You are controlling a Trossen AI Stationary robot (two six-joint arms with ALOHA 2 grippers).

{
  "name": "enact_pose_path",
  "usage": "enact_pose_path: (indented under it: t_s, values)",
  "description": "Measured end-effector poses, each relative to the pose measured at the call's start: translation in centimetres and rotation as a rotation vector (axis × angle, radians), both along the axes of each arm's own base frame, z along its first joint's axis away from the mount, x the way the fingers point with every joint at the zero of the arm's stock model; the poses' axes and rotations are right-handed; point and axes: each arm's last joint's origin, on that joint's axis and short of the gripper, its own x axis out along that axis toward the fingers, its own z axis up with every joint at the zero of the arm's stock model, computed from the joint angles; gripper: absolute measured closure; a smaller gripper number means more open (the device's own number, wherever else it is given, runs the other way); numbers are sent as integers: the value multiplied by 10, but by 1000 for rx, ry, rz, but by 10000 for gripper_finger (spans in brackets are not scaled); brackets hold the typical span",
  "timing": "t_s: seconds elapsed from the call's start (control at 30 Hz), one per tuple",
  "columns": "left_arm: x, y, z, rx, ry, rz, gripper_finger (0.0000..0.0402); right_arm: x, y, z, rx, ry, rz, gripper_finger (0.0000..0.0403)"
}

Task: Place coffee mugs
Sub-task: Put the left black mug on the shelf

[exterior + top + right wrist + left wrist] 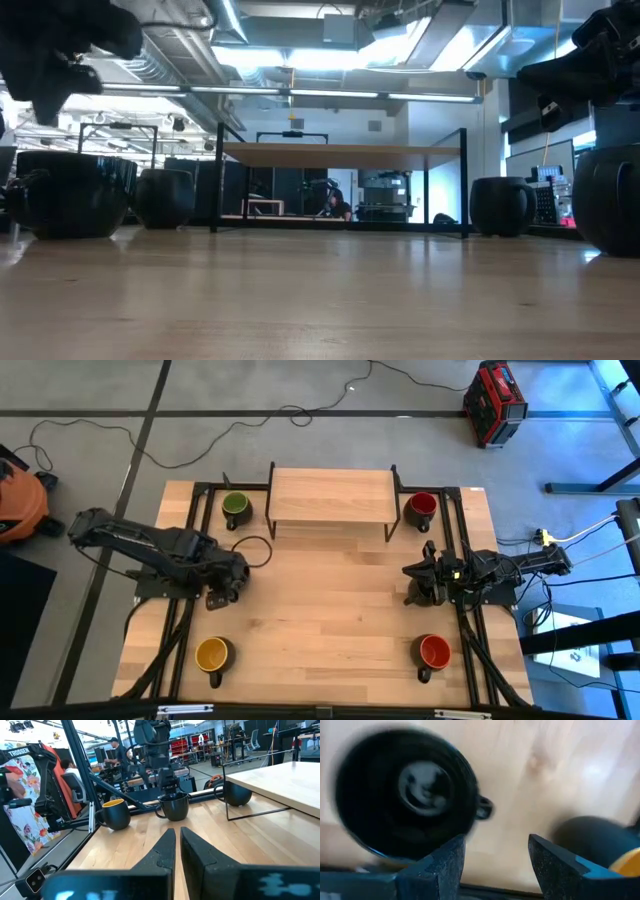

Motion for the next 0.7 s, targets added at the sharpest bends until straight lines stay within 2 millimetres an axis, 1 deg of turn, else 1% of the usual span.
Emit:
enact_pose_path:
  t_s: [0.1, 0.2, 0.33, 0.5, 0.7]
  values:
    - [4, -2, -4, 76, 6, -121, 190, 0, 0, 0, 0, 0, 0, 386]
    - [6, -5, -9, 103, 55, -216, 190, 0, 0, 0, 0, 0, 0, 386]
    - [8, -10, -22, 118, 111, -302, 190, 0, 0, 0, 0, 0, 0, 386]
    - [8, -13, -40, 162, 178, -336, 190, 0, 0, 0, 0, 0, 0, 386]
    - [9, -12, -56, 209, 190, -333, 193, 0, -1, 0, 2, -1, -27, 386]
